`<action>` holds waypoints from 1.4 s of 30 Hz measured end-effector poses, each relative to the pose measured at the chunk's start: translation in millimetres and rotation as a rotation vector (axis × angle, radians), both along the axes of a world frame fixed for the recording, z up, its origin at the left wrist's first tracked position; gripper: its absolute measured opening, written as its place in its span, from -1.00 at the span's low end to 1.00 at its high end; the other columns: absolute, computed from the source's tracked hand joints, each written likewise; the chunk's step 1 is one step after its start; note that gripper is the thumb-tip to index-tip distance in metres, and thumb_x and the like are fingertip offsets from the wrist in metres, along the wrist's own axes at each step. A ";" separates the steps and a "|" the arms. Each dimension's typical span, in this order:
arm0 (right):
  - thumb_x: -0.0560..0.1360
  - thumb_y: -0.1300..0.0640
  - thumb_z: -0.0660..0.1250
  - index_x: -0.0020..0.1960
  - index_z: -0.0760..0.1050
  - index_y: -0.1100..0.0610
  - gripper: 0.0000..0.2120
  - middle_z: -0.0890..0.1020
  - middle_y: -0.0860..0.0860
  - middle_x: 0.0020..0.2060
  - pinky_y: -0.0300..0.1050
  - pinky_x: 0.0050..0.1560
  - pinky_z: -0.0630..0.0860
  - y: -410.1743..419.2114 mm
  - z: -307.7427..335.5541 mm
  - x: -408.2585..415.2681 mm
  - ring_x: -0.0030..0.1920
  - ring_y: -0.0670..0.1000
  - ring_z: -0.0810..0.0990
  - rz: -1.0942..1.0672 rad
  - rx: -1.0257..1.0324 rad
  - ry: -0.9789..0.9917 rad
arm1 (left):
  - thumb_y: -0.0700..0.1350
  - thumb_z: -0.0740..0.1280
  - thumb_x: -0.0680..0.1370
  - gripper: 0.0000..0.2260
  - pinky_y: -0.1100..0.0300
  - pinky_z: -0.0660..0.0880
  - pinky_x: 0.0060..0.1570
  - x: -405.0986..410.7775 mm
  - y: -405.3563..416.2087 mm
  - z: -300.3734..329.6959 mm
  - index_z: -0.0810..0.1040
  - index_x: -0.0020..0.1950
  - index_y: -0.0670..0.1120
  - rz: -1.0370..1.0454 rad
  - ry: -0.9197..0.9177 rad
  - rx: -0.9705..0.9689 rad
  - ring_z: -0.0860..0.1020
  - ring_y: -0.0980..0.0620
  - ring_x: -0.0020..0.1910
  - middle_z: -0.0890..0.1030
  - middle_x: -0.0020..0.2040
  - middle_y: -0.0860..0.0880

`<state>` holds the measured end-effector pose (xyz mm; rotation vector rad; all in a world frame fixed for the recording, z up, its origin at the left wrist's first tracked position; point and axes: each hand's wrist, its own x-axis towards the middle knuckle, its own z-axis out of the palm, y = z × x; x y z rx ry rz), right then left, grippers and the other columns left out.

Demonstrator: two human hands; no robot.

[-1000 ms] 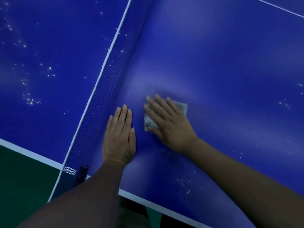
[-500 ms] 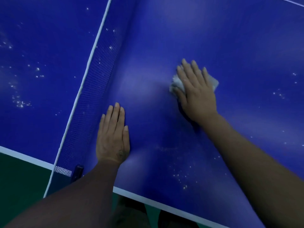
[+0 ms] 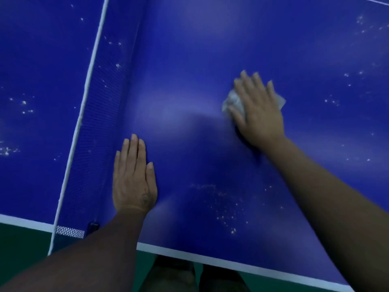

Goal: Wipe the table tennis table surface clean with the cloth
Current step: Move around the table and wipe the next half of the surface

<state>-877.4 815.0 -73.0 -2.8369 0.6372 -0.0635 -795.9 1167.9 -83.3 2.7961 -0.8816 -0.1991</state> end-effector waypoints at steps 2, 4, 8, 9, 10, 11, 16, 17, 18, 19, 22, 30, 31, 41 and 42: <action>0.77 -0.21 0.05 0.72 0.17 0.09 -0.38 0.16 0.04 0.71 0.21 0.70 -0.07 -19.0 0.9 -12.2 0.72 0.15 0.07 -0.120 0.010 0.016 | -0.04 0.03 0.76 -0.47 -0.16 0.03 0.68 -0.3 0.2 0.6 0.15 0.70 -0.23 0.000 0.005 -0.006 0.02 -0.09 0.73 0.10 0.74 -0.11; 0.78 -0.19 0.04 0.73 0.15 0.08 -0.39 0.15 0.02 0.72 0.19 0.71 -0.06 -11.2 0.5 -44.1 0.72 0.12 0.04 -0.217 0.008 0.007 | 0.00 0.01 0.76 -0.46 -0.15 0.02 0.69 -0.9 1.0 1.5 0.14 0.71 -0.22 -0.005 0.007 -0.003 0.01 -0.08 0.73 0.09 0.74 -0.10; 0.79 -0.10 0.09 0.72 0.15 0.08 -0.44 0.14 0.00 0.72 0.17 0.71 -0.03 60.7 3.3 -114.3 0.73 0.07 0.00 -0.421 0.059 -0.024 | 0.05 -0.02 0.77 -0.44 -0.13 -0.01 0.69 -1.0 -0.1 3.5 0.11 0.72 -0.20 -0.006 0.019 0.015 -0.02 -0.06 0.73 0.06 0.74 -0.09; 0.78 -0.08 0.11 0.72 0.16 0.08 -0.44 0.14 0.00 0.72 0.16 0.71 -0.04 84.1 4.3 -127.8 0.73 0.06 -0.01 -0.437 0.072 -0.023 | 0.06 -0.03 0.77 -0.44 -0.12 -0.02 0.69 -1.0 -0.1 4.0 0.11 0.72 -0.20 -0.008 0.018 0.014 -0.03 -0.06 0.73 0.06 0.75 -0.09; 0.78 -0.06 0.12 0.72 0.17 0.09 -0.44 0.14 0.01 0.72 0.16 0.71 -0.03 107.3 4.7 -139.0 0.73 0.07 -0.01 -0.428 0.074 -0.020 | 0.06 -0.03 0.77 -0.44 -0.11 -0.02 0.69 -1.1 0.2 4.1 0.11 0.72 -0.19 -0.012 0.013 0.014 -0.03 -0.06 0.73 0.06 0.75 -0.09; 0.77 -0.05 0.14 0.72 0.17 0.10 -0.44 0.14 0.02 0.72 0.17 0.71 -0.02 128.2 4.0 -147.6 0.73 0.08 0.00 -0.402 0.067 -0.009 | 0.06 -0.03 0.77 -0.44 -0.11 -0.03 0.69 -1.0 0.5 4.4 0.10 0.72 -0.19 -0.015 0.007 0.016 -0.03 -0.06 0.73 0.06 0.75 -0.09; 0.79 -0.09 0.06 0.73 0.14 0.06 -0.45 0.11 0.02 0.73 0.14 0.71 -0.07 123.9 3.2 -149.3 0.73 0.10 -0.02 -0.310 0.058 0.058 | 0.03 -0.03 0.77 -0.45 -0.10 -0.05 0.70 -1.8 1.9 6.7 0.12 0.71 -0.20 -0.020 0.013 -0.016 -0.01 -0.07 0.73 0.08 0.74 -0.11; 0.79 -0.11 0.04 0.73 0.12 0.06 -0.44 0.10 0.03 0.73 0.13 0.71 -0.09 108.6 5.1 -144.6 0.73 0.10 -0.03 -0.360 0.071 0.063 | 0.03 -0.03 0.78 -0.46 -0.11 -0.04 0.69 -3.0 2.6 6.8 0.13 0.71 -0.21 -0.025 0.006 -0.023 0.00 -0.07 0.73 0.09 0.74 -0.12; 0.78 -0.14 0.01 0.74 0.11 0.05 -0.42 0.08 0.03 0.73 0.12 0.71 -0.12 95.1 6.5 -141.4 0.73 0.10 -0.04 -0.414 0.085 0.066 | 0.02 -0.02 0.78 -0.46 -0.12 -0.03 0.69 -3.6 3.8 6.2 0.13 0.71 -0.22 -0.034 -0.005 -0.030 0.01 -0.08 0.73 0.09 0.73 -0.13; 0.77 -0.16 0.00 0.74 0.10 0.05 -0.41 0.07 0.02 0.73 0.11 0.70 -0.14 87.3 7.1 -140.4 0.73 0.10 -0.04 -0.456 0.094 0.069 | 0.01 0.00 0.78 -0.47 -0.12 -0.02 0.69 -3.1 4.8 5.2 0.13 0.71 -0.22 -0.044 -0.012 -0.035 0.01 -0.09 0.73 0.10 0.73 -0.14; 0.77 -0.20 0.00 0.74 0.11 0.06 -0.39 0.07 0.01 0.73 0.11 0.71 -0.13 107.6 5.6 -146.0 0.73 0.09 -0.04 -0.514 0.089 0.049 | -0.01 0.01 0.79 -0.47 -0.14 -0.02 0.69 -1.4 8.6 4.6 0.11 0.71 -0.23 -0.080 -0.015 -0.021 0.00 -0.11 0.73 0.08 0.73 -0.15; 0.77 -0.14 0.04 0.74 0.10 0.07 -0.40 0.08 -0.01 0.73 0.14 0.72 -0.05 214.5 9.5 -201.2 0.73 0.04 -0.05 -0.542 0.096 0.067 | 0.03 -0.07 0.76 -0.45 -0.12 -0.06 0.70 -40.5 42.4 9.9 0.09 0.72 -0.18 -0.075 0.006 0.046 -0.06 -0.08 0.73 0.02 0.75 -0.07; 0.78 -0.14 0.03 0.73 0.11 0.08 -0.41 0.09 0.01 0.73 0.14 0.72 -0.05 202.5 7.7 -194.9 0.73 0.06 -0.04 -0.573 0.093 0.061 | 0.03 -0.07 0.76 -0.45 -0.12 -0.07 0.70 -39.2 40.7 8.9 0.09 0.73 -0.17 -0.068 0.005 0.048 -0.06 -0.07 0.73 0.02 0.75 -0.07; 0.78 -0.12 0.03 0.72 0.17 0.09 -0.43 0.14 0.07 0.72 0.18 0.71 -0.03 120.4 0.4 -105.2 0.72 0.16 0.05 -0.399 0.033 0.007 | 0.03 -0.07 0.77 -0.46 -0.14 -0.05 0.70 -37.5 42.2 2.4 0.09 0.73 -0.17 -0.080 -0.016 0.039 -0.06 -0.08 0.73 0.03 0.75 -0.09; 0.78 -0.08 0.07 0.71 0.19 0.10 -0.45 0.15 0.08 0.72 0.21 0.70 -0.01 136.0 1.7 -116.5 0.72 0.16 0.06 -0.306 0.034 0.001 | 0.03 -0.06 0.77 -0.46 -0.14 -0.04 0.69 -38.1 42.0 2.7 0.10 0.72 -0.17 -0.079 -0.016 0.031 -0.05 -0.08 0.73 0.04 0.75 -0.09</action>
